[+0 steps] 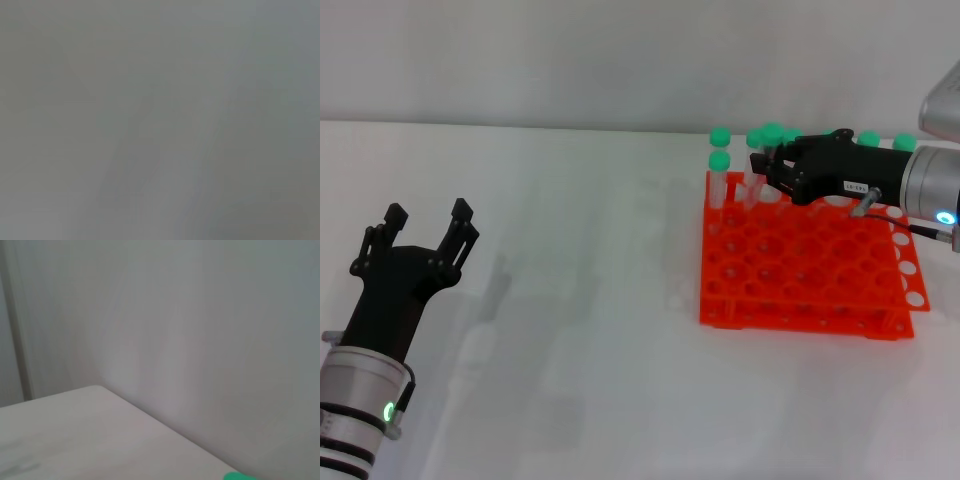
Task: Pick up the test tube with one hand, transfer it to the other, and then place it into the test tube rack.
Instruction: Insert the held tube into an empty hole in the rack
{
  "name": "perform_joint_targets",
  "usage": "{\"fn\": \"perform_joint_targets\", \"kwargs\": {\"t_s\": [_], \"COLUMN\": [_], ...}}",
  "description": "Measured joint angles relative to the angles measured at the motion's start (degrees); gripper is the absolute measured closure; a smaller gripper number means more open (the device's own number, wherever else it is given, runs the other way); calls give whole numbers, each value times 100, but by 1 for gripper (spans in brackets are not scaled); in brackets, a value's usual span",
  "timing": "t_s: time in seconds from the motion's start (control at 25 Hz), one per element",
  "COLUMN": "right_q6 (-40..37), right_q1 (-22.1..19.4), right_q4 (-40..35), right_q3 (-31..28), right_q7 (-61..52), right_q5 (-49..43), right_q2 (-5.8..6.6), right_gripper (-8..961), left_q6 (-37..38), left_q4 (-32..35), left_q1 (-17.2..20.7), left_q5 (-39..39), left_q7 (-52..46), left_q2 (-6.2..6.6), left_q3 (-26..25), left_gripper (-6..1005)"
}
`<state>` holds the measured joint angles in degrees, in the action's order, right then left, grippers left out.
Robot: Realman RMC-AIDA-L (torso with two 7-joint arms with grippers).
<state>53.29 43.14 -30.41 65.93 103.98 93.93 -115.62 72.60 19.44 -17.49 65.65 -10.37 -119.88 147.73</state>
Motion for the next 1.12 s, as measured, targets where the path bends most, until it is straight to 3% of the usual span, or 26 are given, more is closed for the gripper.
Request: {"fn": "perform_joint_targets", "kwargs": {"t_s": [0.6,1.12], "right_q6": [-615,-743], "right_q1": [134,129], "right_q4": [1,-7], "right_q3": [843,1071], "right_q7": [-285,-303], "right_q5": [53,155], "right_q2": [-31,-36], "right_gripper": [735,733], "left_q6": [0,32], "left_q4": [-28,-28], "left_q1": [31,68], "left_q5": [0,0], "left_q7": [0,0], "left_q2": [0,-1], "left_q3": [2,2], "left_gripper": [166,167]}}
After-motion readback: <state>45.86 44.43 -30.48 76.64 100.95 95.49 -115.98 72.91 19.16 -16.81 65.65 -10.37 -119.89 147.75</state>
